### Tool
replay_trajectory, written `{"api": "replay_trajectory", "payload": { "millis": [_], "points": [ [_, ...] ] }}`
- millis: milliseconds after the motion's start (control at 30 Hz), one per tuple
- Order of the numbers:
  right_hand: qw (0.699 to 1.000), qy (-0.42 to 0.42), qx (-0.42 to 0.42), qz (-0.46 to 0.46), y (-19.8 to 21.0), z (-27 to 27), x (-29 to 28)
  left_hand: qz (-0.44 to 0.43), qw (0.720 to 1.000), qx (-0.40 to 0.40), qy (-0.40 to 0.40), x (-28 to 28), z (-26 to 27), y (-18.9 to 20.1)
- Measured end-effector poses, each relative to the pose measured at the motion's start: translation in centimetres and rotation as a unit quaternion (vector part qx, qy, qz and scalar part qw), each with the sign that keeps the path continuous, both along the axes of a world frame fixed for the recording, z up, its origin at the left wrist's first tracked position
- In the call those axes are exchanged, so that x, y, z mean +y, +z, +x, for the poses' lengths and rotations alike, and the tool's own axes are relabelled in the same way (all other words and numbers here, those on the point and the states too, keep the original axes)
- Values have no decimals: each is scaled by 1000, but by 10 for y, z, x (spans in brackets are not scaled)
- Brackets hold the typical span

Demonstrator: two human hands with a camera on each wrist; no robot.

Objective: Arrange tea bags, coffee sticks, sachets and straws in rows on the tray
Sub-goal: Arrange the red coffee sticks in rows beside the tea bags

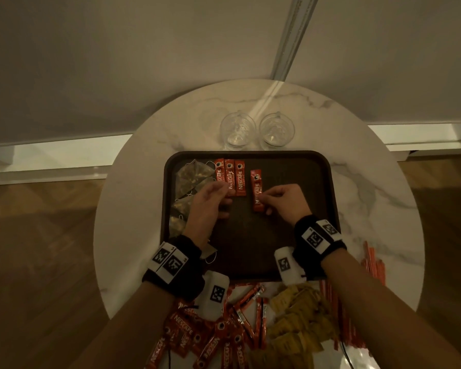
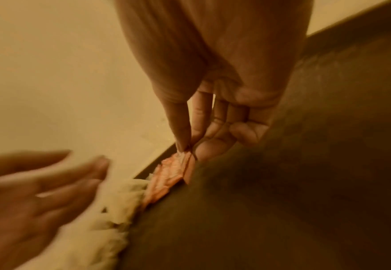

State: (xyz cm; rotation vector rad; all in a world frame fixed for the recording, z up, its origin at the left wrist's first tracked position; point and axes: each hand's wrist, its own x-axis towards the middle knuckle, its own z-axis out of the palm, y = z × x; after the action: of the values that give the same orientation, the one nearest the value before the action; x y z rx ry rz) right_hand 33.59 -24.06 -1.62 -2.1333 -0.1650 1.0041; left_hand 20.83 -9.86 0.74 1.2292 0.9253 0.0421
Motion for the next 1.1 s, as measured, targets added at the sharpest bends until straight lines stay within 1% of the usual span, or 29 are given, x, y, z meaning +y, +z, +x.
{"api": "replay_trajectory", "payload": {
  "millis": [67, 133, 233, 333, 467, 633, 767, 867, 1000, 1100],
  "points": [
    [998, 12, -17, -54, -11, 16, 4, 0, 1000, 10, -18, 2, -5, -2],
    [997, 14, -23, -71, -17, 27, 14, -4, 999, 14, -37, 3, -8, -3],
    [996, 23, -24, -82, -21, 36, 32, -3, 998, 15, -60, 3, -12, -3],
    [995, 34, -16, -97, -23, 39, 44, -9, 998, 13, -66, 3, -15, -5],
    [994, 28, -15, -103, -24, 38, 47, -2, 998, 6, -67, 4, -21, -8],
    [994, 21, -10, -104, -25, 32, 47, 12, 998, 17, -62, 6, -36, -7],
    [993, 25, -34, -106, -26, 23, 47, 22, 999, 11, -28, 13, -64, 4],
    [992, 36, -48, -107, -26, 20, 47, 54, 998, 14, -6, 21, -90, 15],
    [993, 26, -45, -107, -18, 23, 43, 110, 993, 35, -18, 24, -136, 13],
    [993, 24, -35, -113, -10, 16, 30, 158, 982, 89, -50, 17, -177, 6]
  ]
}}
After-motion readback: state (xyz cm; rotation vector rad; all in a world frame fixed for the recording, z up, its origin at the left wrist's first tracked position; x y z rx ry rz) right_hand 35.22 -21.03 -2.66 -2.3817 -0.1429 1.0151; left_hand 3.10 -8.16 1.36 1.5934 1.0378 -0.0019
